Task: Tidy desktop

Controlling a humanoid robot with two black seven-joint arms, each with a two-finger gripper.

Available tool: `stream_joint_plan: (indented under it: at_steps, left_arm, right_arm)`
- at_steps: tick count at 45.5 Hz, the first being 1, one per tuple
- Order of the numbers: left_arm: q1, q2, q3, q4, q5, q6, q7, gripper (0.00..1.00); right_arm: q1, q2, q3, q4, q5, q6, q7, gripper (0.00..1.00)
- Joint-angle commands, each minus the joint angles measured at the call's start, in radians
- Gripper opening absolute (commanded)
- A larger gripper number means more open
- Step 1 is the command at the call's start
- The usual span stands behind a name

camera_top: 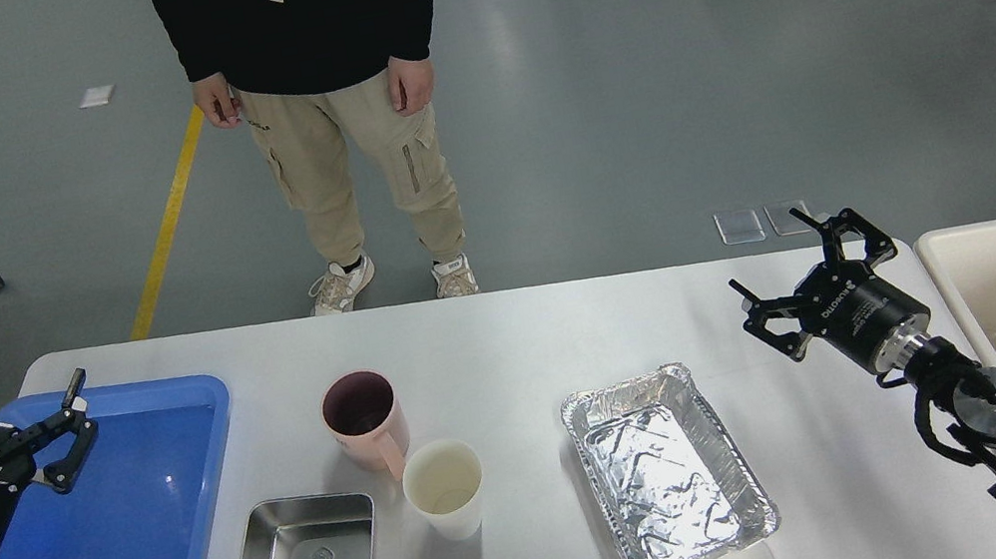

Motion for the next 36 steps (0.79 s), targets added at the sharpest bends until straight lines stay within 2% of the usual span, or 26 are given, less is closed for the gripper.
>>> stream_joint_plan:
  at_steps: [1,7,13,25,36]
  left_arm:
    - [-0.001,0.000,0.005,0.015,0.001,0.003,0.003,0.98]
    - [-0.002,-0.003,0.014,0.016,0.001,0.003,0.009,0.98]
    - [-0.002,-0.007,0.010,0.016,0.002,0.008,-0.008,0.98]
    - [-0.013,-0.007,0.002,0.056,0.002,0.016,-0.008,0.98]
    - [-0.012,-0.003,0.017,0.056,0.007,0.050,0.007,0.98]
  right_arm:
    - [0.009,0.000,-0.003,-0.002,-0.004,0.000,0.000,1.00]
    - [0.009,0.005,-0.005,-0.003,-0.006,0.000,0.000,1.00]
    - [0.007,0.000,-0.006,-0.002,-0.007,0.001,0.000,1.00]
    - [0.011,0.005,-0.006,-0.002,-0.007,0.001,0.000,1.00]
    - [0.011,0.002,-0.006,-0.002,-0.010,0.001,0.000,1.00]
